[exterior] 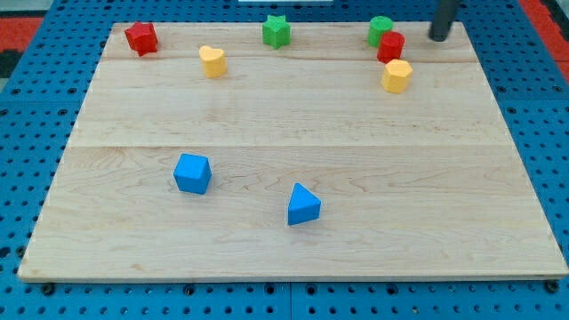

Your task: Nudge the green circle down a bit

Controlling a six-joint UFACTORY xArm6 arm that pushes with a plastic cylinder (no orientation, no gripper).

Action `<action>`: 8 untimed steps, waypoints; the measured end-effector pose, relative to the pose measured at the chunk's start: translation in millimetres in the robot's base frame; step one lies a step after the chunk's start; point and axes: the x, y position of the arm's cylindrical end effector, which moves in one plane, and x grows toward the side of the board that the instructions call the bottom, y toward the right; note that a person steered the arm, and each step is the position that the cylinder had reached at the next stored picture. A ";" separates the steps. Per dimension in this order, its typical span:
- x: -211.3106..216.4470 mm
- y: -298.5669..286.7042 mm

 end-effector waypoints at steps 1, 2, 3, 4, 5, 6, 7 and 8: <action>44.2 -68.6; 94.5 -106.4; 126.0 -126.3; 228.0 -81.1; 327.1 -102.0; 345.0 -203.2; 346.9 -281.9; 295.7 -312.8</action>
